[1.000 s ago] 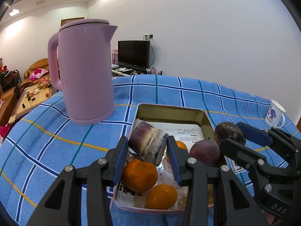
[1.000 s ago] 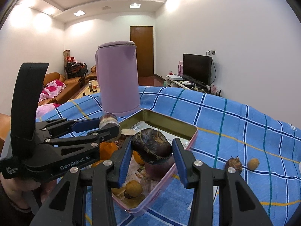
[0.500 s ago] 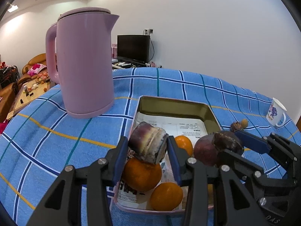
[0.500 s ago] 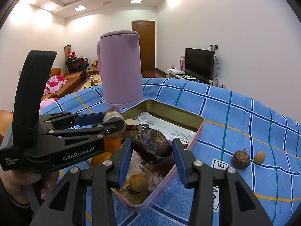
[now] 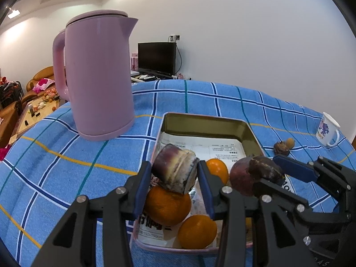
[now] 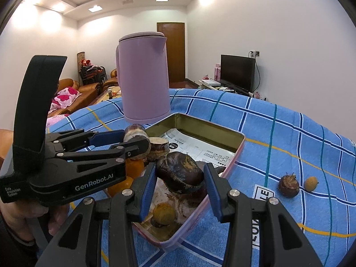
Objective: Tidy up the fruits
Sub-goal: 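Hold the taro piece over the tray with the left tool while the right tool holds the dark fruit, then open the left tool releasing the taro piece into the tray while the right tool drops the dark fruit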
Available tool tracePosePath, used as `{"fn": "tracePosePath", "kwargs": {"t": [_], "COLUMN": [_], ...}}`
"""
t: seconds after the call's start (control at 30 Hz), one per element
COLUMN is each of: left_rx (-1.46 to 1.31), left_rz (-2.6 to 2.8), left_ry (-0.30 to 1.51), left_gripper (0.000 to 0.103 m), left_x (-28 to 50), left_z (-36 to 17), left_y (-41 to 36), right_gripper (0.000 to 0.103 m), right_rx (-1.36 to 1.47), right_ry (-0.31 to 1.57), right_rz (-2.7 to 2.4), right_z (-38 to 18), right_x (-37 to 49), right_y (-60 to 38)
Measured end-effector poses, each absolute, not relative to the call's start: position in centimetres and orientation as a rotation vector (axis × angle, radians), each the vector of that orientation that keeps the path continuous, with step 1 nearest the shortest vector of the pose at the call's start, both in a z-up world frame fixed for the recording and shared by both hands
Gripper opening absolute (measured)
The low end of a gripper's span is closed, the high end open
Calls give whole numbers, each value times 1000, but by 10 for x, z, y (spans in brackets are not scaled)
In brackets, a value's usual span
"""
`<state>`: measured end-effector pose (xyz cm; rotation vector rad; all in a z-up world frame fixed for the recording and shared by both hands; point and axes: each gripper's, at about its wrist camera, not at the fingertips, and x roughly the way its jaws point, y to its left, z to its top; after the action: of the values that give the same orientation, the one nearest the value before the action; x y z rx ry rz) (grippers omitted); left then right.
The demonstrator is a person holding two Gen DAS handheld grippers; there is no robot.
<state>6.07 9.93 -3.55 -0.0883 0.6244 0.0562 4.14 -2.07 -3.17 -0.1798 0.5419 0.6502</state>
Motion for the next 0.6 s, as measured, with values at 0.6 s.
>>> {"fn": "tracePosePath", "kwargs": {"t": [0.6], "left_rx": [-88], "left_rz": [44], "left_ry": [632], "left_gripper": [44], "left_x": [62], "left_z": [-36], "left_y": [98], "right_gripper": [46], "right_rx": [-188], "right_ry": [549], "right_rz": [668], "right_z": [-33], "right_x": [40], "right_y": [-17]}}
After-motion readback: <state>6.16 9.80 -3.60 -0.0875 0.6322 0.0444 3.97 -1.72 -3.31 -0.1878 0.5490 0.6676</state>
